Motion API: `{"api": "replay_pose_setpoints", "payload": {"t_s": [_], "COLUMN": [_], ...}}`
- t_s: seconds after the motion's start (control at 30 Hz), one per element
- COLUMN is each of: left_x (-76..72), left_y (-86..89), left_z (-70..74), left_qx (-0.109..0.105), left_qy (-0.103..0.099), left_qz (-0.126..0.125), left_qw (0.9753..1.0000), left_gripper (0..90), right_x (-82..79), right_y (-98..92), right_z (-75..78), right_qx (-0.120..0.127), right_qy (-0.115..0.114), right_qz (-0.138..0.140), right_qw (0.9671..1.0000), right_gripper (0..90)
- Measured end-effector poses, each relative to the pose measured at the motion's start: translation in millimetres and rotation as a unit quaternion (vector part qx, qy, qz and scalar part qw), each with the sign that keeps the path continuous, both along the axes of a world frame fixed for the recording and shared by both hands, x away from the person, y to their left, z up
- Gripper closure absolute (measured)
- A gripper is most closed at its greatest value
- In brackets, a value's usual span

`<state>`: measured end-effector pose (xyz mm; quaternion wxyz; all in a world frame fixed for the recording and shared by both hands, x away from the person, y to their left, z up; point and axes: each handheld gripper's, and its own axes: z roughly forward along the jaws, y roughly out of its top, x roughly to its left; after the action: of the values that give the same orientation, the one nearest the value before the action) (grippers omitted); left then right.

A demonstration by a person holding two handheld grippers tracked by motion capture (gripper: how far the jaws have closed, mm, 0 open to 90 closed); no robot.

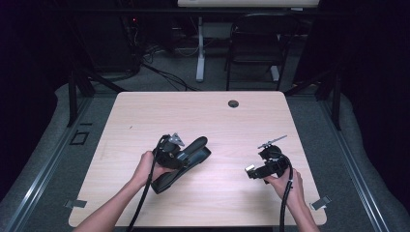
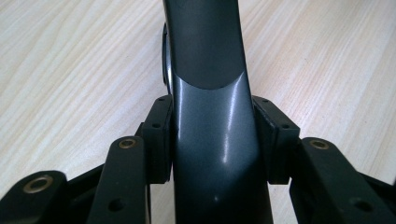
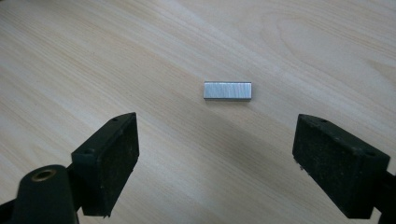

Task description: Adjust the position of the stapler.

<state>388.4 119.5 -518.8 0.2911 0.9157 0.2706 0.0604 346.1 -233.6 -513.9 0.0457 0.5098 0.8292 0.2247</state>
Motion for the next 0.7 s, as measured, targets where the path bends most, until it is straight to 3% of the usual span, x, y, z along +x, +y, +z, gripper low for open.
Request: {"api": "replay_pose_setpoints", "payload": {"t_s": [0.13,0.3,0.37,0.57,0.7], "left_x": [1.0,2.9,2.2,0.1,-1.5], "left_y": [-0.8,-2.2,-2.7,-4.1,-3.4], "left_z": [0.3,0.3,0.3,0.5,5.6], "left_qx": [0.002,0.004,0.006,0.001,-0.017], "left_qy": [0.000,-0.002,-0.005,-0.001,0.006], "left_qz": [-0.021,-0.066,-0.067,-0.038,0.009], "left_qw": [0.9998,0.9978,0.9977,0.9993,0.9998], "left_gripper": [55.0,55.0,54.9,53.9,45.0], "right_x": [0.9,0.9,1.1,0.9,0.3], "right_y": [0.6,1.8,0.8,0.2,1.2], "right_z": [-0.4,-1.6,-1.6,-1.7,-1.7], "right_qx": [0.000,0.003,-0.003,-0.004,-0.003], "right_qy": [0.001,0.003,0.005,0.007,0.002], "right_qz": [0.007,0.003,0.007,0.012,0.010], "right_qw": [1.0000,1.0000,1.0000,0.9999,0.9999], "right_gripper": [14.5,14.6,14.6,14.6,14.6]}}
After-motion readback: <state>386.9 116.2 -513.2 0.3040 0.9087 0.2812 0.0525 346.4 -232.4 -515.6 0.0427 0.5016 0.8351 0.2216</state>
